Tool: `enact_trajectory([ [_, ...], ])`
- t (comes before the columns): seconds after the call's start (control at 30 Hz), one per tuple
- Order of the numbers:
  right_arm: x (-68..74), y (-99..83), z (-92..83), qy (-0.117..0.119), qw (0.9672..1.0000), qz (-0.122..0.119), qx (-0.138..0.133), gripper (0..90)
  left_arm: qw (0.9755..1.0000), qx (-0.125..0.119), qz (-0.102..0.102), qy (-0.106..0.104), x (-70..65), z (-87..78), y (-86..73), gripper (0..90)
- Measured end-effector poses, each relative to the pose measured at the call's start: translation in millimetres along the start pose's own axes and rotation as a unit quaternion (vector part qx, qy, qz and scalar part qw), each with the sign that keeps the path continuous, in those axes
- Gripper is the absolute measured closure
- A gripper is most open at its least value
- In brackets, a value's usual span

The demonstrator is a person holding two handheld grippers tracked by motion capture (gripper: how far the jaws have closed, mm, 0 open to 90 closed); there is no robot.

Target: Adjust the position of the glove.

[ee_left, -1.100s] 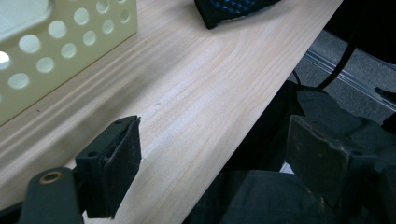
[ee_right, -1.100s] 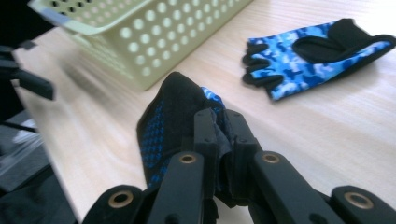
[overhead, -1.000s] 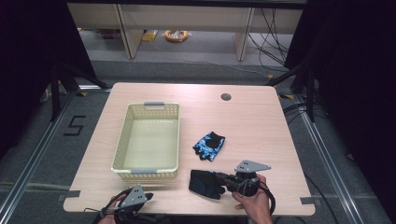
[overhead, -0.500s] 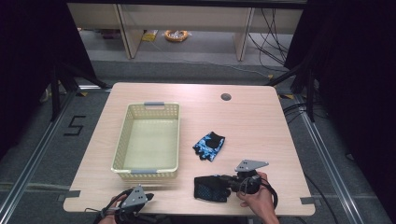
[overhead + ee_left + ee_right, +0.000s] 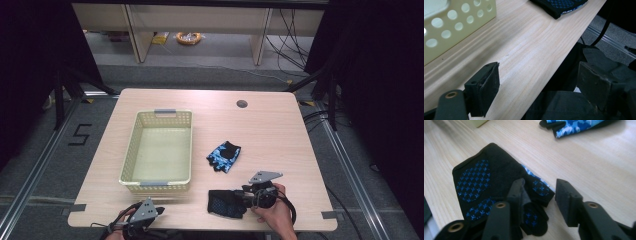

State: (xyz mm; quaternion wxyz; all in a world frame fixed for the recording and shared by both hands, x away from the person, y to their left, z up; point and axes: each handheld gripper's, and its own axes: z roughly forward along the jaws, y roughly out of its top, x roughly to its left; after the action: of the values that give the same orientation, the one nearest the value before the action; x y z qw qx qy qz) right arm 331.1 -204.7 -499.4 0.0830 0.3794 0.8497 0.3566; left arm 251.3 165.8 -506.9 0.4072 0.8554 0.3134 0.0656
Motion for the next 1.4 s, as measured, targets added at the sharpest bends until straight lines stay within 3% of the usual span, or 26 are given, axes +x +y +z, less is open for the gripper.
enact_trajectory([
  [0.03, 0.0, 0.0, 0.0, 0.0, 1.0, 0.0, 0.0, 56.3, 1.0, 0.0, 0.0, 0.0, 0.0, 0.0, 0.0, 18.2],
  [0.13, -0.7, 8.3, -7.1, -0.035, 0.9988, -0.026, -0.021, 50.9, 1.0, -0.001, -0.001, 0.0, -0.2, 0.7, 0.2, 18.2],
  [0.2, -1.0, 10.1, -8.1, -0.036, 0.9989, -0.023, -0.021, 49.8, 1.0, 0.0, -0.002, 0.001, -0.4, 0.7, -0.1, 18.2],
  [0.27, -4.1, 18.2, -5.3, -0.045, 0.9984, -0.008, -0.034, 47.7, 0.9998, -0.007, -0.02, -0.002, -1.9, 2.1, -0.2, 18.2],
  [0.33, -5.9, 24.4, -3.7, -0.051, 0.9978, 0.015, -0.04, 47.7, 0.9997, -0.008, -0.023, -0.003, -2.1, 2.3, -0.3, 18.2],
  [0.4, -9.1, 27.8, -1.7, -0.057, 0.9971, 0.012, -0.048, 47.7, 0.9998, -0.007, -0.019, -0.002, -1.8, 2.1, -0.4, 18.2],
  [0.43, -13.0, 37.5, 0.0, -0.068, 0.9956, 0.029, -0.057, 47.7, 0.9997, -0.008, -0.025, -0.002, -2.0, 2.4, -0.3, 18.2],
  [0.47, -13.0, 37.5, 0.0, -0.068, 0.9956, 0.029, -0.057, 47.7, 0.9997, -0.008, -0.025, -0.002, -2.0, 2.4, -0.3, 18.2],
  [0.5, -17.6, 46.6, 3.3, -0.07, 0.9929, 0.07, -0.065, 47.5, 0.9997, -0.008, -0.023, -0.002, -2.1, 2.3, -0.4, 18.2],
  [0.57, -23.6, 55.6, 6.8, -0.087, 0.9891, 0.095, -0.071, 46.2, 0.9998, -0.005, -0.021, 0.0, -1.4, 1.7, -0.5, 18.2],
  [0.63, -28.2, 59.3, 9.8, -0.093, 0.9873, 0.105, -0.074, 46.0, 0.9999, -0.006, -0.012, -0.002, -0.5, 1.4, -0.2, 18.2],
  [0.67, -36.9, 65.0, 16.8, -0.109, 0.9846, 0.117, -0.071, 45.8, 1.0, -0.004, -0.006, 0.003, 1.1, 1.0, -0.1, 18.2],
  [0.73, -41.0, 69.3, 23.8, -0.119, 0.9816, 0.134, -0.066, 46.0, 0.9999, -0.007, -0.011, 0.0, 1.0, 1.0, -0.5, 18.2],
  [0.8, -44.4, 71.0, 30.4, -0.113, 0.9808, 0.145, -0.065, 46.3, 0.9996, -0.011, -0.027, -0.003, -0.7, 1.7, -0.7, 18.2],
  [0.83, -44.8, 72.2, 33.8, -0.12, 0.9789, 0.152, -0.066, 46.1, 0.9999, -0.008, -0.012, 0.0, 0.9, 0.9, -0.2, 18.2],
  [0.9, -45.9, 73.8, 39.2, -0.113, 0.9763, 0.169, -0.074, 46.0, 0.9998, -0.015, -0.016, -0.002, -0.7, 1.9, -0.7, 18.2],
  [0.93, -45.9, 75.2, 41.4, -0.113, 0.9741, 0.18, -0.077, 46.2, 1.0, -0.004, -0.007, 0.002, 1.1, 1.1, -0.5, 18.2],
  [0.97, -45.9, 75.2, 41.4, -0.113, 0.9741, 0.18, -0.077, 46.2, 1.0, -0.004, -0.007, 0.002, 1.1, 1.1, -0.5, 18.2],
  [1.0, -46.2, 78.8, 46.4, -0.121, 0.9705, 0.193, -0.079, 46.3, 1.0, -0.003, -0.006, 0.002, 1.3, 1.1, -0.3, 18.2],
  [1.1, -47.7, 83.1, 53.9, -0.125, 0.9698, 0.195, -0.076, 46.8, 0.9999, -0.009, -0.011, 0.0, 0.5, 1.4, -0.6, 18.2],
  [1.17, -49.1, 82.7, 55.0, -0.118, 0.9709, 0.194, -0.076, 47.1, 0.9998, -0.011, -0.017, -0.002, 0.3, 1.6, -0.5, 18.2],
  [1.23, -50.9, 81.7, 62.6, -0.124, 0.9689, 0.205, -0.062, 47.2, 0.9997, -0.009, -0.023, -0.001, -0.3, 1.2, -0.8, 18.2],
  [1.27, -51.5, 80.5, 65.8, -0.134, 0.9678, 0.203, -0.063, 47.2, 0.9999, -0.007, -0.012, -0.002, 0.9, 0.8, -0.6, 18.2],
  [1.3, -53.2, 79.6, 65.7, -0.136, 0.9712, 0.189, -0.051, 47.2, 0.9999, -0.007, -0.013, -0.001, 0.9, 0.9, -0.5, 18.2],
  [1.33, -49.0, 82.2, 66.3, -0.135, 0.9647, 0.222, -0.044, 47.2, 0.9999, -0.008, -0.013, -0.001, 0.8, 0.9, -0.4, 18.2],
  [1.4, -50.3, 82.1, 66.6, -0.138, 0.9657, 0.216, -0.045, 47.2, 0.9999, -0.008, -0.013, -0.001, 0.7, 1.0, -0.3, 18.2],
])
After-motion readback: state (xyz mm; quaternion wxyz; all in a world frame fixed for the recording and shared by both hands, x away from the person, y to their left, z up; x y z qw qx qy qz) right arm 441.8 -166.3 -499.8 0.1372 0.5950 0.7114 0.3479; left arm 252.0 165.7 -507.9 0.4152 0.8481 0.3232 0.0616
